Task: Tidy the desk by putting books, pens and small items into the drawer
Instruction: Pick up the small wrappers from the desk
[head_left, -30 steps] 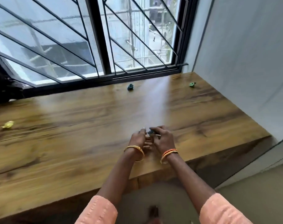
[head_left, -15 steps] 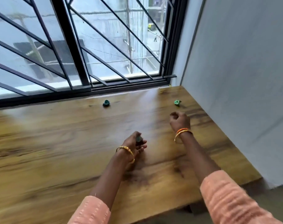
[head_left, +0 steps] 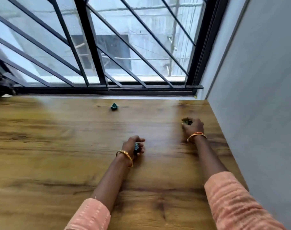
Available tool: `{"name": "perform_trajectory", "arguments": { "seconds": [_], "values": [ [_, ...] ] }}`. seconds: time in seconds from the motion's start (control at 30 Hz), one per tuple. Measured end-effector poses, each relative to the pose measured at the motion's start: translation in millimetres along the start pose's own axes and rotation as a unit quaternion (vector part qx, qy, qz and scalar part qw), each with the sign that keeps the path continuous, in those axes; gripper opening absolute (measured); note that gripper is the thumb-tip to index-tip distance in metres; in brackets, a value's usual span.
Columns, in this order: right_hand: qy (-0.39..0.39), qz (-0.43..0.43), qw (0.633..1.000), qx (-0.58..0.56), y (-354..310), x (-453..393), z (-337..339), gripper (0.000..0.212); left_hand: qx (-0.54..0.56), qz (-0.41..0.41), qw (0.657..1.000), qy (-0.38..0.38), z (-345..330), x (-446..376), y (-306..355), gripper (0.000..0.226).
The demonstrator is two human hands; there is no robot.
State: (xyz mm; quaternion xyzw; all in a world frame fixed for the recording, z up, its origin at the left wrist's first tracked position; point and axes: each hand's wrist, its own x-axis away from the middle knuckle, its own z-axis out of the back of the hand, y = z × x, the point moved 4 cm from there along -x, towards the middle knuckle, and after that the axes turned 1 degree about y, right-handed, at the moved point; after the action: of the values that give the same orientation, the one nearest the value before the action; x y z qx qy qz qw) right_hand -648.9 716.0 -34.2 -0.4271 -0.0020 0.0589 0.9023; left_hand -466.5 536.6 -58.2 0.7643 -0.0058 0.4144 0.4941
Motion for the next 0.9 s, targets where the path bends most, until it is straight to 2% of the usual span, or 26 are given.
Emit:
{"name": "perform_trajectory", "arguments": {
  "seconds": [0.07,0.13,0.27,0.37,0.5,0.63,0.7,0.77,0.9],
  "values": [
    [-0.039,-0.01,0.993,-0.114,-6,15,-10,0.024,0.019,-0.011,1.0,-0.009,-3,-1,-3,0.02],
    [-0.122,0.017,0.971,-0.204,-21,35,-31,0.021,0.058,0.003,0.998,-0.029,-5,-2,-4,0.026],
    [-0.236,0.155,0.936,-0.212,-58,86,-73,0.021,0.14,0.006,0.99,-0.033,1,-4,-5,0.034],
    [-0.241,0.226,0.924,-0.194,-68,105,-90,0.018,0.179,-0.003,0.984,-0.015,9,-5,-8,0.037],
    [-0.233,0.262,0.921,-0.171,-77,120,-102,0.022,0.217,-0.017,0.976,-0.031,14,-6,-7,0.031],
    [-0.275,0.178,0.917,-0.229,-101,120,-118,0.014,0.159,-0.032,0.987,0.021,42,-15,5,0.033],
    [-0.234,0.171,0.935,-0.205,-116,101,-132,0.009,0.126,-0.023,0.99,0.065,63,-16,15,0.032],
    [-0.218,0.179,0.95,-0.135,-135,73,-154,0.012,0.098,-0.022,0.99,0.097,88,-14,26,0.035],
    [-0.241,0.202,0.948,0.045,-173,25,-205,0.04,0.08,-0.024,0.989,0.12,141,-16,37,0.038]
  ]
}}
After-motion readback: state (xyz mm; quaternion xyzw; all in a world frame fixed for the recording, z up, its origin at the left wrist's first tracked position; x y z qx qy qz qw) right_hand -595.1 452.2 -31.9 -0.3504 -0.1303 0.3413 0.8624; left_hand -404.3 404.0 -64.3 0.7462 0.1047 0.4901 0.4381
